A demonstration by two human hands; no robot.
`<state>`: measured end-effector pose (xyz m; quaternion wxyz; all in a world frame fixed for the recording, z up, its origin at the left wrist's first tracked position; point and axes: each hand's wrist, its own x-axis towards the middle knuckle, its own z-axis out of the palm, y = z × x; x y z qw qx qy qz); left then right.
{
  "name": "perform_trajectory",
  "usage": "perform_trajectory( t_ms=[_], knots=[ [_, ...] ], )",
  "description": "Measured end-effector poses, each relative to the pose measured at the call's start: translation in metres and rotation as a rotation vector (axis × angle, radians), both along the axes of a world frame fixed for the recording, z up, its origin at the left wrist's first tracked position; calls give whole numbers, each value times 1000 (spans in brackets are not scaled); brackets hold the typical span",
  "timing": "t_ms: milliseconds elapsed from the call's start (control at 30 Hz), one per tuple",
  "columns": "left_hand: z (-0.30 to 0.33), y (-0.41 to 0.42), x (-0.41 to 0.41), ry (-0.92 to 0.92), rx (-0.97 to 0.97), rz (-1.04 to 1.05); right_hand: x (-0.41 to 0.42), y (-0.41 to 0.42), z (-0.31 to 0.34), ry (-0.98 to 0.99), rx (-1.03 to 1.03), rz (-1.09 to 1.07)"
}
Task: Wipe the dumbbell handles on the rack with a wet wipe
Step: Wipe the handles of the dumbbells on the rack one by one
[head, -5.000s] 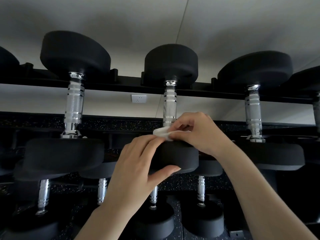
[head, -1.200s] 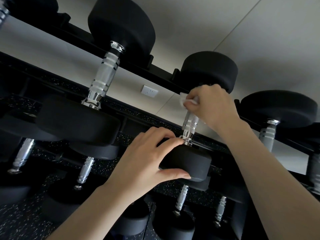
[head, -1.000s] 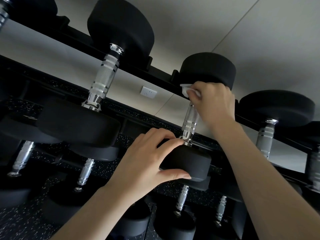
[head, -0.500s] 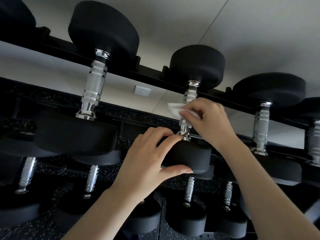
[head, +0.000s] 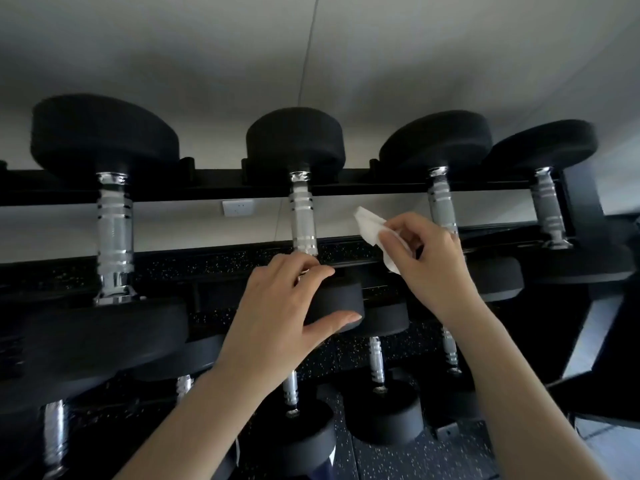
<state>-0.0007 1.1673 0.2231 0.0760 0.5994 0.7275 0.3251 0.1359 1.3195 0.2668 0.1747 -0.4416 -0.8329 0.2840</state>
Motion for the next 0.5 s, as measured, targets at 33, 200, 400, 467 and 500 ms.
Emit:
perform_trajectory(
  t_ms=[33, 200, 400, 467, 500],
  knots=[
    [3, 7, 5, 8, -4, -18, 8, 6, 2, -17, 20, -22],
    [13, 51, 41, 67, -10, -83, 44, 40, 15, 13, 97, -47],
    [14, 102, 96, 96, -47, -72, 81, 106, 18, -6, 147, 41],
    [14, 113, 114, 80, -57, -61, 90, 129, 11, -4, 157, 74],
    [13, 118, 121, 61, -61, -56, 92, 139, 7, 8, 158, 90]
  ],
)
